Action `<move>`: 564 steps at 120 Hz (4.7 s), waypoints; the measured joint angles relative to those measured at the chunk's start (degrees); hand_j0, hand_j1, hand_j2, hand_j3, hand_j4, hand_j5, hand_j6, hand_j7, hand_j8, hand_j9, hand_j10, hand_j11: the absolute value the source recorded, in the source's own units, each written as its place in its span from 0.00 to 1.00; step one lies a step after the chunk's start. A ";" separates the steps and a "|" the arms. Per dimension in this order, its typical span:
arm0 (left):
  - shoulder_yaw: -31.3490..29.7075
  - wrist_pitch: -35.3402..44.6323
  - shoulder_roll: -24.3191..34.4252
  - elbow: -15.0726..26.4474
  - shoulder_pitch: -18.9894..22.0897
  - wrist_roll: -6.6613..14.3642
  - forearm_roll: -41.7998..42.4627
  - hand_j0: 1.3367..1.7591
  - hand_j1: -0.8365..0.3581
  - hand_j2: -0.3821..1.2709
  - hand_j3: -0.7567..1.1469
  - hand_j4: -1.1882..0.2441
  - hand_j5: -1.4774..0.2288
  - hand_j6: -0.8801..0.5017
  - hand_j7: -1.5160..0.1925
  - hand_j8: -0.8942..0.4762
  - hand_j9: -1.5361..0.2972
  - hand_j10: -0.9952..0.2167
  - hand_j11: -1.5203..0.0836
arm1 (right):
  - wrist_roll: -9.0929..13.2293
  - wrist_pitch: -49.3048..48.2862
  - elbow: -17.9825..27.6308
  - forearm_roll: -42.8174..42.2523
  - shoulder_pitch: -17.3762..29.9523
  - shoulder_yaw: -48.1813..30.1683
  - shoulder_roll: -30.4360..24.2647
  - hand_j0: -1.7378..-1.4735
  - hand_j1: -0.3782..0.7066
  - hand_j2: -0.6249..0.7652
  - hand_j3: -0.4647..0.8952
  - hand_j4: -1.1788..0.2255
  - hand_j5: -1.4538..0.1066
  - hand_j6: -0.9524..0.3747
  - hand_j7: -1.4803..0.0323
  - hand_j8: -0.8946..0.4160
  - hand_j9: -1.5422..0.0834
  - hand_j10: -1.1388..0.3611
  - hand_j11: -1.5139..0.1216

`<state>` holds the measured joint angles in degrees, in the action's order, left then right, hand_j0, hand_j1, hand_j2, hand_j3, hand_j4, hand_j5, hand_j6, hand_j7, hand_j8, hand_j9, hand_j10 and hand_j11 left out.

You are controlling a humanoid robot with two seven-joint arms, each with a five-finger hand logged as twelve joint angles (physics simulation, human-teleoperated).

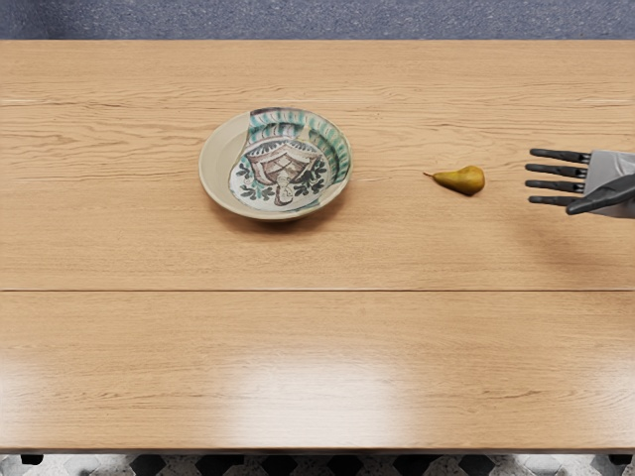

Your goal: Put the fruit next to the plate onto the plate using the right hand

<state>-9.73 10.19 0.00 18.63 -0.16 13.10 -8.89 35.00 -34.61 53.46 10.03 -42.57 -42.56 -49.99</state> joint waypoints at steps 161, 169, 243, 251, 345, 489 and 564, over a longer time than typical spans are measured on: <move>-0.01 0.00 0.00 0.00 -0.01 -0.01 0.01 0.76 0.97 0.23 0.40 0.82 0.85 0.62 0.87 0.64 0.82 0.80 0.93 | 0.00 55.23 -4.69 -63.14 -29.06 47.33 36.29 0.30 0.04 0.45 0.34 0.83 0.92 0.71 0.97 0.67 0.94 0.75 0.92; -0.02 0.00 0.00 0.00 -0.01 -0.01 0.01 0.76 0.97 0.23 0.40 0.82 0.85 0.62 0.87 0.64 0.82 0.80 0.93 | 0.00 59.04 -5.14 -63.16 -28.62 48.56 37.07 0.30 0.04 0.45 0.34 0.83 0.92 0.70 0.96 0.67 0.94 0.75 0.91; -0.02 0.00 0.00 0.00 -0.01 -0.01 0.01 0.76 0.97 0.23 0.40 0.82 0.85 0.62 0.87 0.64 0.82 0.80 0.93 | 0.00 61.49 -5.75 -62.53 -25.84 49.80 38.54 0.30 0.41 0.40 0.34 0.59 0.64 0.46 0.68 0.42 0.67 0.53 0.65; -0.01 0.00 0.00 0.00 -0.01 0.00 0.01 0.76 0.97 0.23 0.40 0.82 0.85 0.62 0.87 0.64 0.82 0.80 0.93 | 0.00 61.20 -6.46 -62.42 -25.33 49.78 39.29 0.30 0.42 0.40 0.34 0.58 0.63 0.45 0.67 0.41 0.66 0.52 0.64; 0.01 0.00 0.00 0.00 0.03 -0.01 0.00 0.76 0.97 0.23 0.40 0.82 0.85 0.62 0.87 0.64 0.82 0.80 0.93 | 0.52 53.75 -9.09 -61.26 -25.24 49.23 41.48 0.18 0.54 0.36 0.31 0.52 0.39 0.40 0.41 0.32 0.45 0.37 0.43; -0.02 0.00 0.00 0.00 0.03 0.00 0.01 0.76 0.97 0.23 0.40 0.82 0.85 0.62 0.87 0.64 0.82 0.80 0.93 | 0.25 46.42 -8.80 -53.14 -37.15 39.59 49.95 0.38 0.67 0.42 0.34 0.60 0.23 0.47 0.30 0.43 0.31 0.49 0.28; -0.02 0.00 0.00 0.00 0.03 0.01 0.01 0.76 0.97 0.23 0.40 0.82 0.85 0.62 0.87 0.64 0.82 0.80 0.93 | 0.01 27.97 0.76 -51.45 -29.77 19.98 49.99 0.31 0.11 0.44 0.34 0.80 0.84 0.68 0.89 0.65 0.86 0.72 0.84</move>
<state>-9.75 10.20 0.00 18.63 -0.14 13.11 -8.88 35.00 -6.64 54.22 -41.43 -72.34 -22.58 0.00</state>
